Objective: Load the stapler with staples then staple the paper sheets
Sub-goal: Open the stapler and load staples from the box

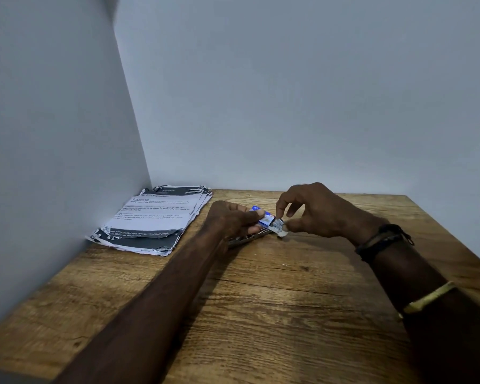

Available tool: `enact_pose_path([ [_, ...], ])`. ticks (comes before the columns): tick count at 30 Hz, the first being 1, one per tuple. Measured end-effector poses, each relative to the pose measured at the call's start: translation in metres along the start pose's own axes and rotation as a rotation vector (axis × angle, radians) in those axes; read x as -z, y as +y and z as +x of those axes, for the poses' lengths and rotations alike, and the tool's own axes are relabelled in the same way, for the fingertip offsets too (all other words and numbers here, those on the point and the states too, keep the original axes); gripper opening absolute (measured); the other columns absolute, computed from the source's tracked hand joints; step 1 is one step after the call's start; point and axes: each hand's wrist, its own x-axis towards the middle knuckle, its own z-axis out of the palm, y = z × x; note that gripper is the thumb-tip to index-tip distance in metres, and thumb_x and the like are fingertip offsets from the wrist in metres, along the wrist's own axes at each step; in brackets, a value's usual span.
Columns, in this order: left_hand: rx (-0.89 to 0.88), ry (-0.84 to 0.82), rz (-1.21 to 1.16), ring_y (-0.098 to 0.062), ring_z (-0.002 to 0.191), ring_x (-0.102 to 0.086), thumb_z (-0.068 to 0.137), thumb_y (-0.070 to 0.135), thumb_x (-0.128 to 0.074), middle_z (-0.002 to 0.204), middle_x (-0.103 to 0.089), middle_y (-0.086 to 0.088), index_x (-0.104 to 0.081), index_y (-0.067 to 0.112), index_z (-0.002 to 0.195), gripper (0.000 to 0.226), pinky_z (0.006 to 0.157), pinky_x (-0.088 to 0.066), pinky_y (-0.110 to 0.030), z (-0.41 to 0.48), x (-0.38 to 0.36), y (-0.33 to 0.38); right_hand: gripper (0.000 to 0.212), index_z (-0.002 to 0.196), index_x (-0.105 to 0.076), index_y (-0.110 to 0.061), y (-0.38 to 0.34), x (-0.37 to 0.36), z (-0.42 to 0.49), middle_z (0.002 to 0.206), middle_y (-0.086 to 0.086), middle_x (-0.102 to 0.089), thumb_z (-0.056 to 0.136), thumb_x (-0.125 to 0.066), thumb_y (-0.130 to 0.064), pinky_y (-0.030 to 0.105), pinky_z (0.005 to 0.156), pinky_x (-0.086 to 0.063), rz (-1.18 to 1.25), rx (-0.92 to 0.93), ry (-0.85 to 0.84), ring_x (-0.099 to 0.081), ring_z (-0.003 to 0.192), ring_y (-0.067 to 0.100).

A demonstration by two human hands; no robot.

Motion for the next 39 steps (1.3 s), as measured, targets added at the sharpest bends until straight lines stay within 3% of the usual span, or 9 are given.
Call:
enact_pose_path([
  [4, -0.001, -0.001, -0.072, -0.016, 0.046, -0.066, 0.078, 0.000, -0.081, 0.059, -0.070, -0.017, -0.064, -0.005, 0.072, 0.019, 0.050, -0.057, -0.021, -0.001, 0.005, 0.002, 0.021, 0.090, -0.075, -0.022, 0.002, 0.003, 0.002, 0.099, -0.004, -0.070, 0.075, -0.084, -0.009, 0.038, 0.080, -0.059, 0.043, 0.003, 0.076, -0.073, 0.086, 0.010],
  [7, -0.012, 0.032, -0.090, -0.016, 0.045, -0.066, 0.078, 0.000, -0.082, 0.056, -0.070, -0.015, -0.064, -0.003, 0.068, 0.021, 0.052, -0.058, -0.021, 0.000, 0.011, 0.005, 0.019, 0.085, -0.076, -0.022, 0.007, 0.005, 0.003, 0.091, -0.005, -0.073, 0.074, -0.084, -0.010, 0.037, 0.082, -0.058, -0.003, -0.036, 0.088, -0.073, 0.078, 0.011],
  [13, -0.027, 0.064, -0.105, -0.015, 0.049, -0.070, 0.077, -0.002, -0.082, 0.062, -0.070, -0.017, -0.064, -0.004, 0.072, 0.019, 0.053, -0.060, -0.020, 0.003, 0.014, 0.007, 0.010, 0.078, -0.078, -0.021, 0.013, -0.007, 0.004, 0.081, -0.005, -0.076, 0.074, -0.085, -0.017, 0.037, 0.082, -0.060, -0.186, -0.186, -0.195, -0.070, 0.082, 0.014],
  [20, -0.039, 0.065, -0.102, -0.015, 0.051, -0.070, 0.078, -0.001, -0.081, 0.079, -0.069, -0.022, -0.063, -0.002, 0.099, 0.028, 0.057, -0.062, -0.021, 0.000, 0.011, 0.010, 0.015, 0.081, -0.079, -0.021, 0.015, -0.013, 0.006, 0.079, -0.008, -0.073, 0.074, -0.091, -0.028, 0.034, 0.081, -0.060, -0.168, -0.230, -0.250, -0.069, 0.081, 0.011],
  [23, -0.042, 0.062, -0.095, -0.013, 0.050, -0.069, 0.079, -0.001, -0.081, 0.077, -0.069, -0.021, -0.062, -0.002, 0.096, 0.025, 0.054, -0.060, -0.020, -0.001, 0.011, 0.011, 0.014, 0.086, -0.081, -0.020, 0.018, -0.012, 0.006, 0.081, -0.007, -0.075, 0.074, -0.089, -0.021, 0.031, 0.081, -0.058, -0.118, -0.208, -0.165, -0.068, 0.080, 0.009],
  [27, -0.046, 0.062, -0.090, -0.014, 0.050, -0.068, 0.080, -0.002, -0.079, 0.078, -0.068, -0.022, -0.064, -0.005, 0.089, 0.018, 0.056, -0.061, -0.020, -0.001, 0.012, 0.010, 0.009, 0.080, -0.079, -0.023, 0.020, -0.014, 0.008, 0.085, -0.007, -0.077, 0.080, -0.076, -0.015, 0.040, 0.082, -0.059, -0.117, -0.251, 0.056, -0.071, 0.086, 0.016],
  [29, -0.053, 0.068, -0.089, -0.014, 0.050, -0.068, 0.080, -0.002, -0.079, 0.079, -0.068, -0.023, -0.064, -0.005, 0.097, 0.023, 0.058, -0.061, -0.022, -0.001, 0.012, 0.010, 0.002, 0.078, -0.077, -0.024, 0.019, -0.021, 0.009, 0.082, -0.008, -0.075, 0.080, -0.076, -0.024, 0.040, 0.080, -0.059, -0.144, -0.279, 0.046, -0.070, 0.086, 0.018],
  [34, -0.068, 0.077, -0.088, -0.017, 0.054, -0.069, 0.078, -0.002, -0.081, 0.086, -0.068, -0.027, -0.063, -0.004, 0.096, 0.025, 0.058, -0.061, -0.023, -0.001, 0.012, 0.010, 0.029, 0.081, -0.074, -0.028, 0.017, -0.039, 0.010, 0.086, -0.008, -0.073, 0.076, -0.078, -0.056, 0.033, 0.074, -0.055, -0.224, -0.349, 0.001, -0.067, 0.086, 0.018],
  [39, -0.060, 0.082, -0.087, -0.016, 0.050, -0.070, 0.077, -0.001, -0.082, 0.085, -0.069, -0.028, -0.063, -0.004, 0.094, 0.025, 0.054, -0.061, -0.022, -0.002, 0.013, 0.011, 0.023, 0.083, -0.073, -0.030, 0.014, -0.043, 0.010, 0.080, -0.014, -0.065, 0.079, -0.075, -0.053, 0.030, 0.069, -0.044, -0.268, -0.301, 0.022, -0.063, 0.086, 0.017],
])
